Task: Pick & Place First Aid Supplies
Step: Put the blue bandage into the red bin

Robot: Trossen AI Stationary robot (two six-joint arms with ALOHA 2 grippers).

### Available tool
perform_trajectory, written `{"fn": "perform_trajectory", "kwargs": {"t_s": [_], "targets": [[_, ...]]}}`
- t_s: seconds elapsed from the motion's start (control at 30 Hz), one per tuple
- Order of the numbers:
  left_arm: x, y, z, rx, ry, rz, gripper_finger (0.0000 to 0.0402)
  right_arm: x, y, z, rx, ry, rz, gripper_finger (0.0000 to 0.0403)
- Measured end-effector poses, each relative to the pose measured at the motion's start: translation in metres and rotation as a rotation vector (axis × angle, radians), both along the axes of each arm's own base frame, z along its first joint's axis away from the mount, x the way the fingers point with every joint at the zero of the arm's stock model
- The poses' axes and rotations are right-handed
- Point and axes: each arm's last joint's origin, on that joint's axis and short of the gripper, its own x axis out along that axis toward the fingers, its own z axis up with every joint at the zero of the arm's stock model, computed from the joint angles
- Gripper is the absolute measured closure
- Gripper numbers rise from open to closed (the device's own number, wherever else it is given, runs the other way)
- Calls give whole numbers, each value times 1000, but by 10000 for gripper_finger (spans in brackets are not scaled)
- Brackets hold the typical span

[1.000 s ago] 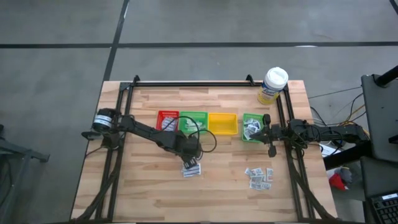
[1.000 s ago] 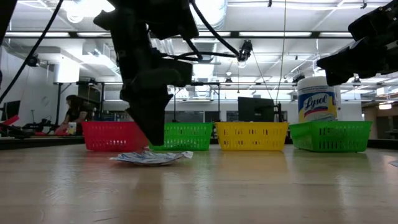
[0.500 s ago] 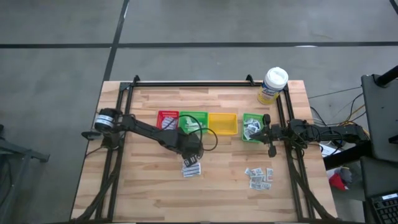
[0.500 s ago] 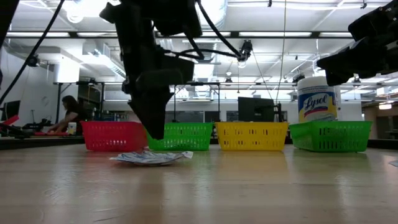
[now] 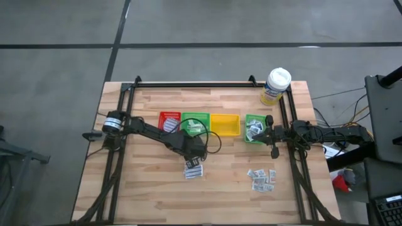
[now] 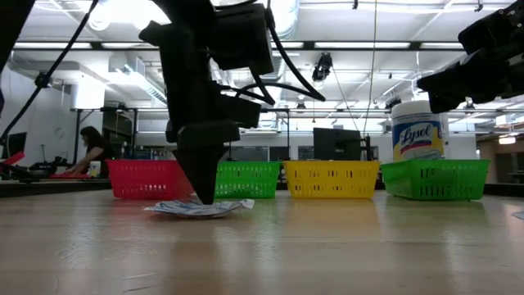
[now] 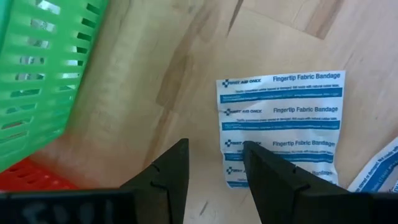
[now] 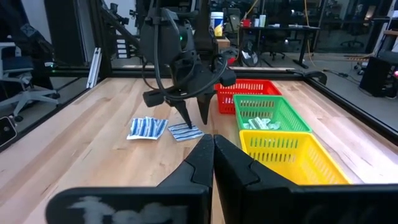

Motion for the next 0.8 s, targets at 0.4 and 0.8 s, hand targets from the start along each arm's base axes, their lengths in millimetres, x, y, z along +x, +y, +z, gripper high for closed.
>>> {"fn": "perform_trajectory", "kwargs": {"t_s": [0.4,0.8], "targets": [[5,-1,0,-8,3,-3,300,0,0,0,0,0,-1,394],[6,-1,0,-7,2,-3,398,0,0,0,0,0,0,394]]}}
